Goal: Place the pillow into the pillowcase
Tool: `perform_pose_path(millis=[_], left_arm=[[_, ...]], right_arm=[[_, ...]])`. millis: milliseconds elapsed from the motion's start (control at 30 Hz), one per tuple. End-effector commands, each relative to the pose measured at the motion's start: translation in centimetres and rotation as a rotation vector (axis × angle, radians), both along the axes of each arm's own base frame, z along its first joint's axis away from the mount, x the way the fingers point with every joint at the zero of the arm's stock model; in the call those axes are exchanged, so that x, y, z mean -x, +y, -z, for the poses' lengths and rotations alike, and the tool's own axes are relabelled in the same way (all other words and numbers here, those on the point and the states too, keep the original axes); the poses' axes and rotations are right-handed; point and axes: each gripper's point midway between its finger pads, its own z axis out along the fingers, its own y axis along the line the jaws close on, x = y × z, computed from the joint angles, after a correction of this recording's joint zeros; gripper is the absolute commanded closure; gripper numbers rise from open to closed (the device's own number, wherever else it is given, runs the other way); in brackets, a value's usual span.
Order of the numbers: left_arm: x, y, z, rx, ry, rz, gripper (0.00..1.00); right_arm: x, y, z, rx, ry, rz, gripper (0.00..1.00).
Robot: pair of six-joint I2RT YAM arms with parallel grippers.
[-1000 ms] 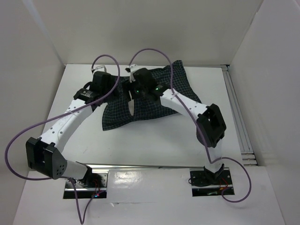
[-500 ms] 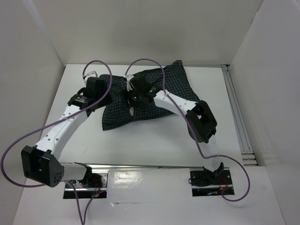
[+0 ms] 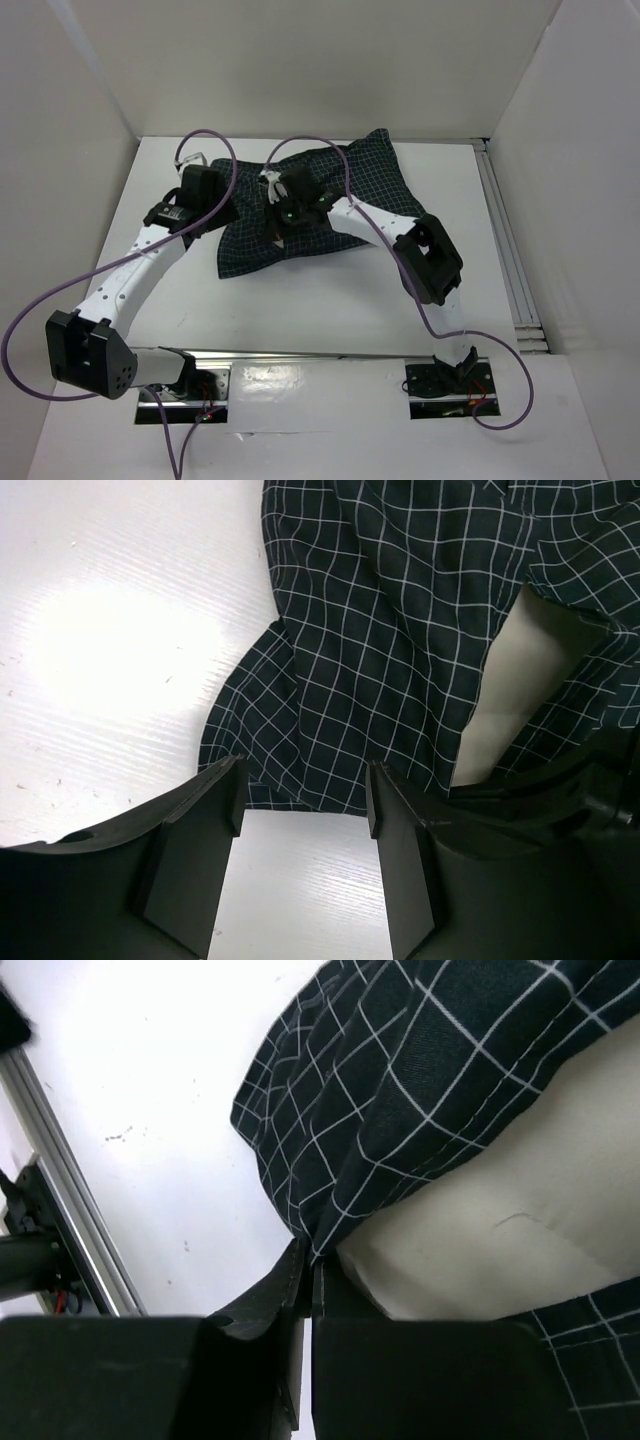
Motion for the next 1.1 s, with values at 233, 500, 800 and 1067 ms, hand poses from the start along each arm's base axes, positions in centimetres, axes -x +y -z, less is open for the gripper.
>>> perform_pose_path(millis=[233,500,800,1067], left_arm=[[-1.0,-1.0,-0.8,0.054,-0.053,0.024,0.33],[-2.0,-1.7,-0.8,0.071,-0.051,0.042,0.33],[-2.8,-2.7,-1.5,0.1,-0.068,0.084,0.33],[-4.4,-6.7,-1.4,0.13,-0.103,0.205,0.33]], right_arm=[[-0.4,-3.6,-20.5,-0.405,-0.284,-0.009,1.0],[-6.4,-13.0,-4.7,-0.122,0.145,0.511,1.0],[-6.2,-14.3,0.2,0.13,0.113,0.672,1.0],[-5.4,-12.9,-8.6,0.098,-0.217,0.548,0.45]])
